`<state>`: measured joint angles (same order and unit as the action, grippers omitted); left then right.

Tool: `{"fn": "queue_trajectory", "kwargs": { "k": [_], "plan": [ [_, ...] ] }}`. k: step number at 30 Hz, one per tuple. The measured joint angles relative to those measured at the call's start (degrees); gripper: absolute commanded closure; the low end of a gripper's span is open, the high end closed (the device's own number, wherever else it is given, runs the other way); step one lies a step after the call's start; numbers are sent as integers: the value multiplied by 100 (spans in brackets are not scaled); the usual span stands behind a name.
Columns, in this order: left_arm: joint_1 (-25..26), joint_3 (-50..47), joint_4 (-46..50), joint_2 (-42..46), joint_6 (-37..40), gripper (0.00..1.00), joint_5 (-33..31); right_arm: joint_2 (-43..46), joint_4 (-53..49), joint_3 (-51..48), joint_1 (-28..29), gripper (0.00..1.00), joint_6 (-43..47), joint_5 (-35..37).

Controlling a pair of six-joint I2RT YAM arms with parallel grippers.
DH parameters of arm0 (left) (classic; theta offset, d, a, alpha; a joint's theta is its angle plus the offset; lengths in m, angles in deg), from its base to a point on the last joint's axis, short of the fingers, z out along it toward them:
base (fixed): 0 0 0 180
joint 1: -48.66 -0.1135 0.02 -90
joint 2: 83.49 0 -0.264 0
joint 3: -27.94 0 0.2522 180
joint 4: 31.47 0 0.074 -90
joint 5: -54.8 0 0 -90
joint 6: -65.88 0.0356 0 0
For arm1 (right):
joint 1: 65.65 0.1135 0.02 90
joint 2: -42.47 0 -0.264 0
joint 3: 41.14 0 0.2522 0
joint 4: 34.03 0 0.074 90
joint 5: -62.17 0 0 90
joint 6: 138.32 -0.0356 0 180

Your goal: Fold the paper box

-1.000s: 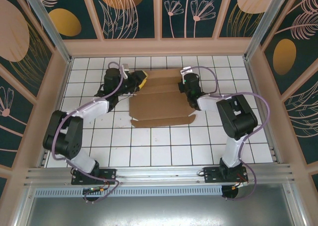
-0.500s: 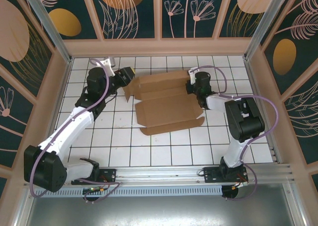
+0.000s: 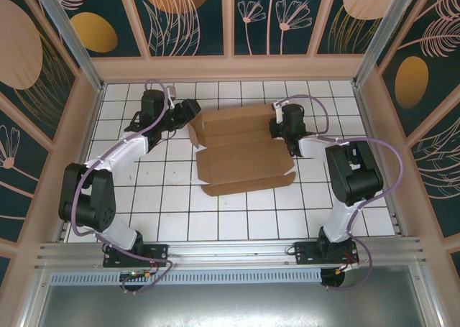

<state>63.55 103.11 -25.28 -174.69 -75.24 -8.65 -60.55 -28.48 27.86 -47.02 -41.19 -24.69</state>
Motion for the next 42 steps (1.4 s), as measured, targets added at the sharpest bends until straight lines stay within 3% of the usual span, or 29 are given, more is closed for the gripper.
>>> {"fn": "queue_trajectory", "kwargs": {
  "k": [4, 14, 23, 29, 42],
  "plan": [
    [0, 90, 118, -4, -20, 46, 149, -13, -55, 46, 0, 99, -2, 11],
    [94, 1038, 1453, 192, 734, 48, -214, -42, -181, 131, 0, 99, -44, 208],
    [232, 1075, 2085, -365, 1067, 47, -197, -103, -199, 203, 24, 100, -61, 323],
    [229, 1141, 2074, -763, 1193, 48, -258, -103, -201, 203, 68, 99, -59, 385],
    [199, 1036, 1080, -935, 1019, 53, 127, -144, -254, 271, 208, 99, -59, 599]
  ]
}}
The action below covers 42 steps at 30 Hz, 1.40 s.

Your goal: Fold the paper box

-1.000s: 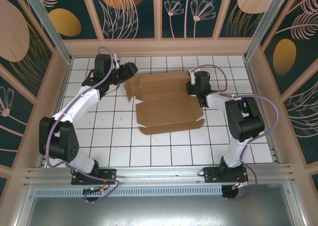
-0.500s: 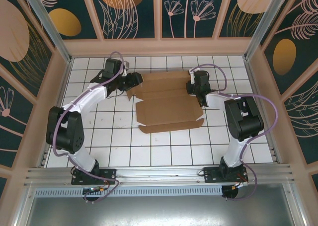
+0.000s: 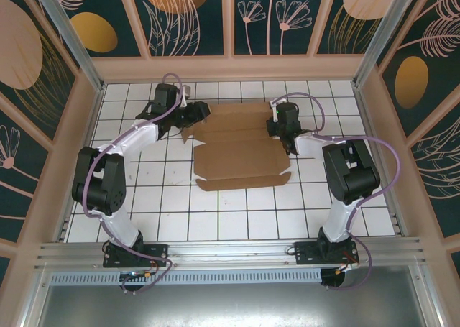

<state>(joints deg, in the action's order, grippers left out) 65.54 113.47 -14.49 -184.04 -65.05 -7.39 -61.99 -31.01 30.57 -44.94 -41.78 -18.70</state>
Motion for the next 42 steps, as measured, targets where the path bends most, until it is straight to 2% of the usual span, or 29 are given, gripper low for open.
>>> {"fn": "queue_trajectory", "kwargs": {
  "k": [5, 10, 21, 26, 30, 32, 33, 35, 37, 42],
  "plan": [
    [-153, -133, 168, 328, 0, 54, -354, -13, -28, 20, 2, 99, 0, 4],
    [-326, -114, 157, 514, 17, 53, -437, -50, -46, 74, 2, 99, 0, 4],
    [-302, -111, -431, -175, -531, 53, 330, -61, -72, 98, 2, 99, 0, 4],
    [-302, -133, -850, -212, -866, 64, 581, -81, -94, 129, 2, 99, 0, 4],
    [-304, -179, -1123, -299, -1102, 86, 649, -85, -105, 146, 2, 99, -31, 37],
    [-308, -184, -1211, -376, -1161, 90, 671, -87, -118, 146, 2, 99, -70, 105],
    [-308, -181, -1257, -422, -1176, 88, 686, -87, -122, 149, 2, 99, -96, 157],
    [-308, -166, -1316, -463, -1117, 74, 684, -98, -144, 166, 4, 100, -131, 223],
    [-306, -96, -1182, -446, -960, 65, 520, -142, -223, 245, 26, 100, -221, 323],
    [-264, -216, -791, -35, -546, 66, -190, -258, -424, 468, 39, 100, -424, 605]
  ]
}}
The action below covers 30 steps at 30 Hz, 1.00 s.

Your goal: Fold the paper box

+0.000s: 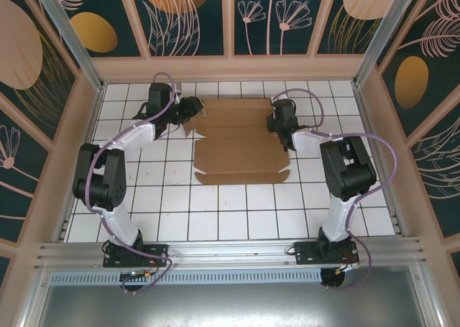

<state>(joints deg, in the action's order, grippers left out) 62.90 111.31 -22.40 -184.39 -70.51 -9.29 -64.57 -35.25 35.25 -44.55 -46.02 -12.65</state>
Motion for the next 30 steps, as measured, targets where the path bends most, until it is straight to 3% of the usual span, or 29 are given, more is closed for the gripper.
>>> {"fn": "queue_trajectory", "kwargs": {
  "k": [2, 8, 16, 23, 27, 30],
  "plan": [
    [149, -98, 201, 284, 234, 70, -407, -17, -22, 24, 0, 100, -39, 63],
    [933, -678, 188, 728, 522, 100, -981, -39, -81, 66, 0, 100, -125, 151],
    [793, -750, 186, -170, 522, 100, -1270, -39, -81, 66, 0, 100, -122, 142],
    [208, -439, -149, -767, 225, 100, -1134, -39, -81, 63, 0, 100, -120, 127],
    [-70, -116, -195, -1097, 201, 92, -1268, -39, -81, 63, 13, 100, -118, 129],
    [-66, 72, -197, -1263, 205, 91, -1447, -39, -83, 66, 42, 100, -111, 133]
  ]
}}
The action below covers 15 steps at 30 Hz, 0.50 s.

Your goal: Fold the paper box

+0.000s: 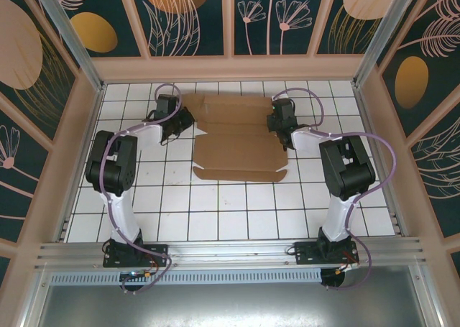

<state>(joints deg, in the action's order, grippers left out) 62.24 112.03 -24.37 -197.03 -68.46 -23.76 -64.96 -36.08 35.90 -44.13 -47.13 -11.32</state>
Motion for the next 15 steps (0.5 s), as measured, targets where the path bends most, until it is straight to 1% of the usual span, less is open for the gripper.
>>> {"fn": "queue_trajectory", "kwargs": {
  "k": [5, 15],
  "plan": [
    [2, 195, -13, -219, -9, 95, -35, 0, 0, 0, 35, 100, 13, 0],
    [46, 85, -24, -358, -157, 93, -15, 0, 0, 0, 61, 100, 13, 0]
  ]
}}
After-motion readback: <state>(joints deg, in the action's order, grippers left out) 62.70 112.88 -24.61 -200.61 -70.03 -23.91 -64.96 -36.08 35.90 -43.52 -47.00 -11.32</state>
